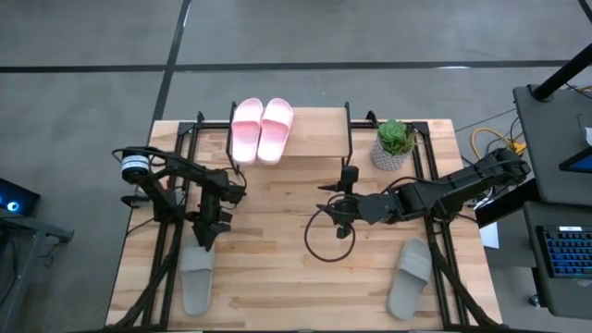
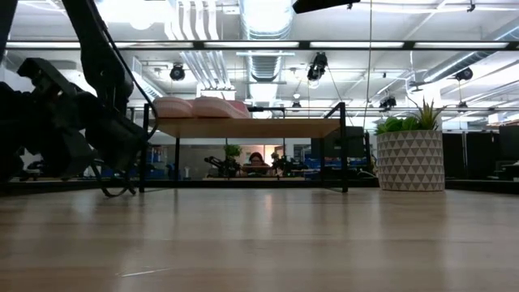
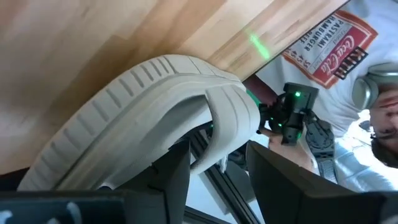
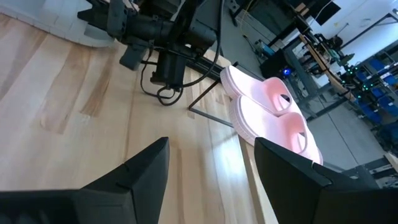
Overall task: Pick and place slides into the shelf
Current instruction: Put the left gray slipper on the shelf
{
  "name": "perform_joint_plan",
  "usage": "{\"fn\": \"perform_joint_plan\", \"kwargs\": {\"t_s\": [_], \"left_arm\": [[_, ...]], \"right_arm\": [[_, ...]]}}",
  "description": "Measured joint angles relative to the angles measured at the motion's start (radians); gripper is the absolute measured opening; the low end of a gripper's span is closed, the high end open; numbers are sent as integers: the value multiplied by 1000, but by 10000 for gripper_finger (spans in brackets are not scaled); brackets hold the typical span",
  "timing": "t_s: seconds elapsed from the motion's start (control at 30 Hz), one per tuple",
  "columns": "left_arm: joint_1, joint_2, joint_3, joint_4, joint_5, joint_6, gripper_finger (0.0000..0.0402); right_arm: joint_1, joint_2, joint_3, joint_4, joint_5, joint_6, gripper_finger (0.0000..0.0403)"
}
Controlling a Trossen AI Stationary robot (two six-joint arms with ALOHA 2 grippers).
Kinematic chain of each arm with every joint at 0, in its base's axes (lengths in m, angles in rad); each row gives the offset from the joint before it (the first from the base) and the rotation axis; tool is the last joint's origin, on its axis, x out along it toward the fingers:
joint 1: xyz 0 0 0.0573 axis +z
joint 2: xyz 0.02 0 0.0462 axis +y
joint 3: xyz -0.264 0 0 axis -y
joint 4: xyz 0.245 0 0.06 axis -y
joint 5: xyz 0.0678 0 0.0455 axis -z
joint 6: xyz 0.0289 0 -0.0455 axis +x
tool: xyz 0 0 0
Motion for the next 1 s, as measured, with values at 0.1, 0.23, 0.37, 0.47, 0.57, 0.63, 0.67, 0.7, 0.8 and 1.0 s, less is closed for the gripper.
{"fn": "perform_joint_plan", "kwargs": {"t_s": [0.1, 0.23, 0.37, 0.47, 0.57, 0.63, 0.67, 0.7, 0.8, 1.0], "left_arm": [[-3, 14, 0, -1, 57, 1, 141], [-8, 25, 0, -2, 114, 4, 141], [-27, 30, 0, -2, 115, 3, 141], [-48, 34, 0, -1, 115, 2, 141], [-70, 34, 0, -1, 115, 1, 141], [-81, 34, 0, 0, 117, 0, 141], [-86, 34, 1, 0, 120, 1, 141], [-90, 34, 1, 2, 126, 0, 141], [-101, 34, 1, 35, 160, -4, 141], [-115, 34, 1, 107, 166, -7, 140]], "right_arm": [[0, 0, 0, -2, 0, 0, 226], [0, 0, 0, -3, 0, 0, 226], [0, 0, 0, -5, 0, 0, 226], [0, 0, 0, -19, 0, 0, 226], [0, 0, 0, -21, 0, 0, 226], [0, 0, 0, -21, 0, 0, 226], [0, 0, 0, -21, 0, 0, 226], [0, 0, 0, -21, 0, 1, 226], [0, 0, 0, -20, 0, 6, 226], [0, 0, 0, -22, 1, 16, 226]]}}
